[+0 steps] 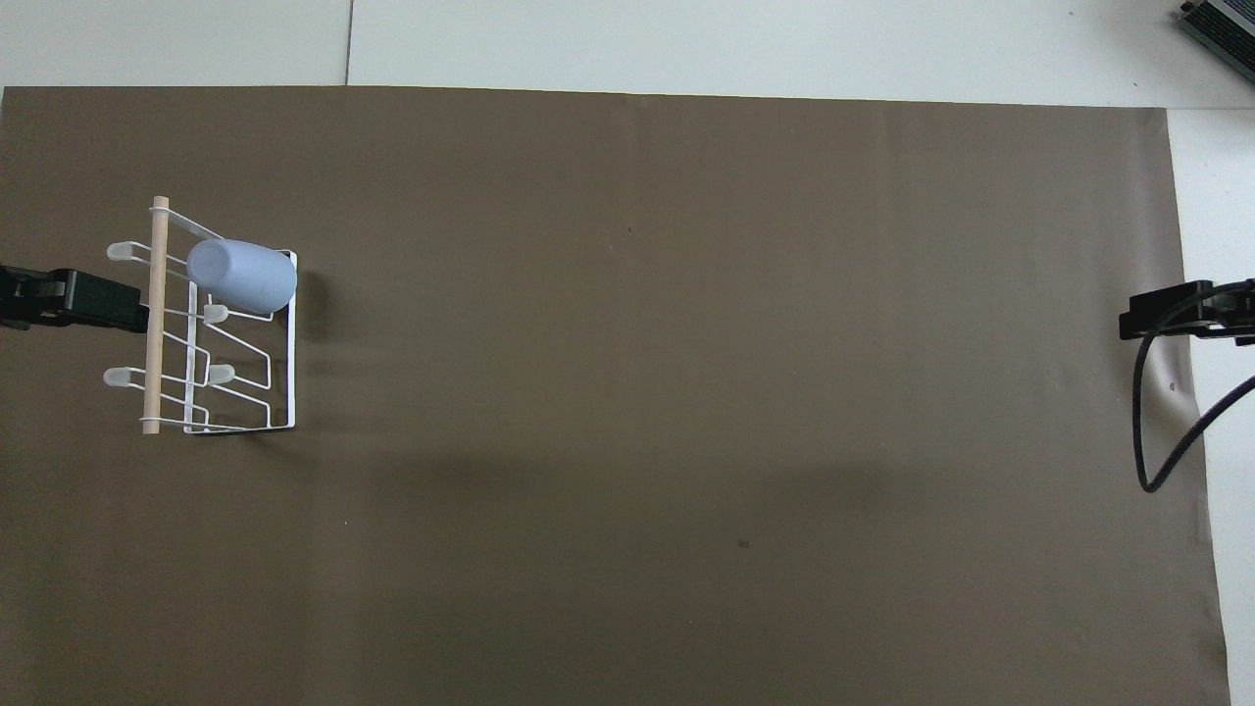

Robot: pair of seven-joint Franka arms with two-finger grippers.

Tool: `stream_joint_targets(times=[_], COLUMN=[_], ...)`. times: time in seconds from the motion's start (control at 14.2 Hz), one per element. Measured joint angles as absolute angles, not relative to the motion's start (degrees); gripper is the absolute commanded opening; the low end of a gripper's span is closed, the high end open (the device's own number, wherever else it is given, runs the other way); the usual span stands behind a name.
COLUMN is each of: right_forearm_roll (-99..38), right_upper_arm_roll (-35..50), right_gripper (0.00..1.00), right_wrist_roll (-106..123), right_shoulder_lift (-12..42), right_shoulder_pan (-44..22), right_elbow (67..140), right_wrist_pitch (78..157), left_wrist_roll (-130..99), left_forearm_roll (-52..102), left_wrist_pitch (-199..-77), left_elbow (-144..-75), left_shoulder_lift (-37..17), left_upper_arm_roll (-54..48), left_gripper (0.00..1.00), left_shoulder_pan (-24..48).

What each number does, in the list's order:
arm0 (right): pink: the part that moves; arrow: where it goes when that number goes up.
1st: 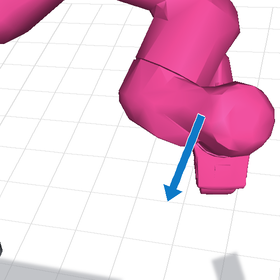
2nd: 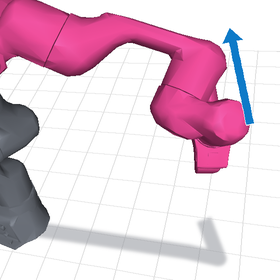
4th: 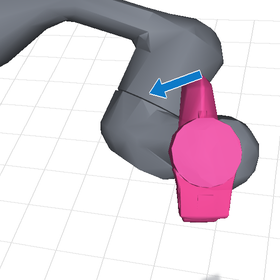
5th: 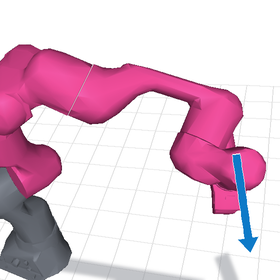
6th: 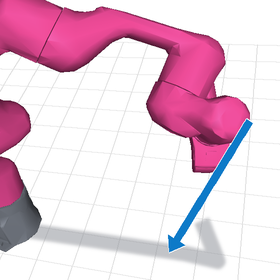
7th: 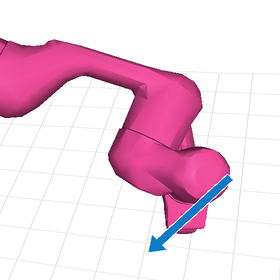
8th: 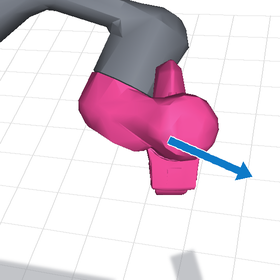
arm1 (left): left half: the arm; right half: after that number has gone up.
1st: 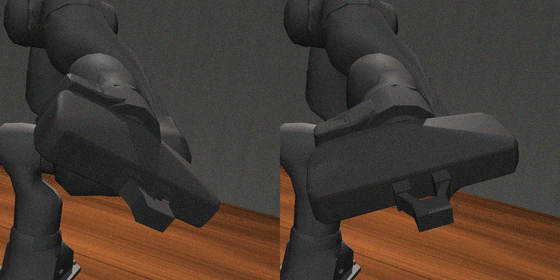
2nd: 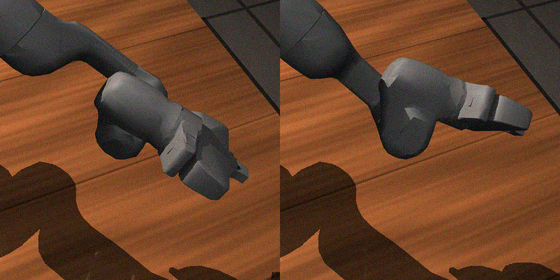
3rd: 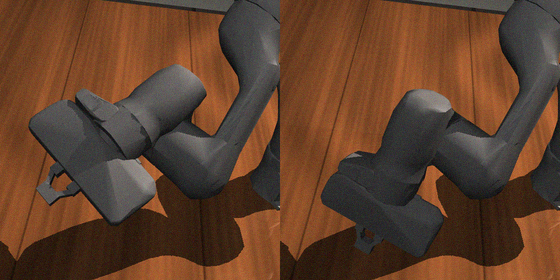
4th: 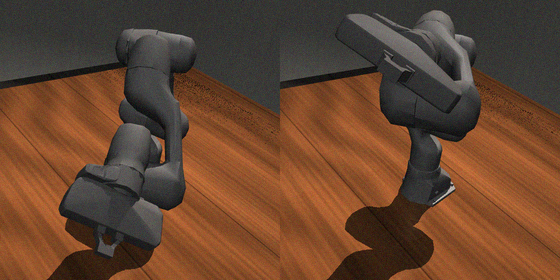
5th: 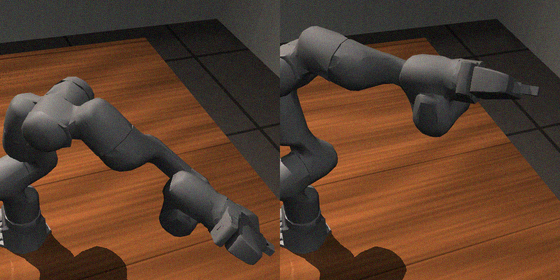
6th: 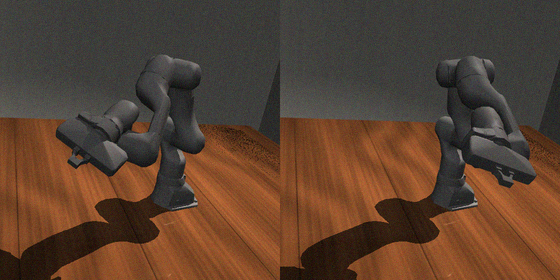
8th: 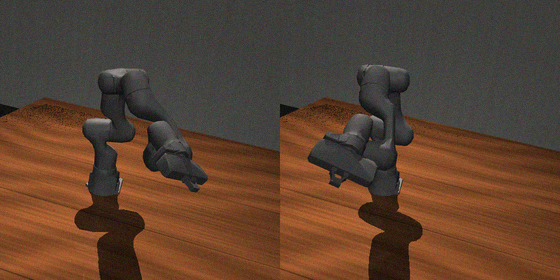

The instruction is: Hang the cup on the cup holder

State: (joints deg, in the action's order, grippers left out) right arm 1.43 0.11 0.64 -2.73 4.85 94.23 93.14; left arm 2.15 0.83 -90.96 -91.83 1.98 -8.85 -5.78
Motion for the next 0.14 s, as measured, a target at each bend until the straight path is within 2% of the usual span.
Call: stream_joint_targets(times=[0.14], right_forearm_roll=[1.4], right_upper_arm_roll=[0.1], right_gripper=[1.00], right_wrist_roll=[0.6], right_shoulder_lift=[-2.7], right_shoulder_pan=[4.8], right_elbow=[94.2], right_wrist_pitch=[93.1], left_wrist_roll=[2.1], left_forearm_roll=[0.8], left_wrist_pitch=[-91.0], left_elbow=[-91.9], left_shoulder_lift=[2.1], left_upper_arm_roll=[-8.8], left_gripper=[1.00], left_shoulder_pan=[-5.8])
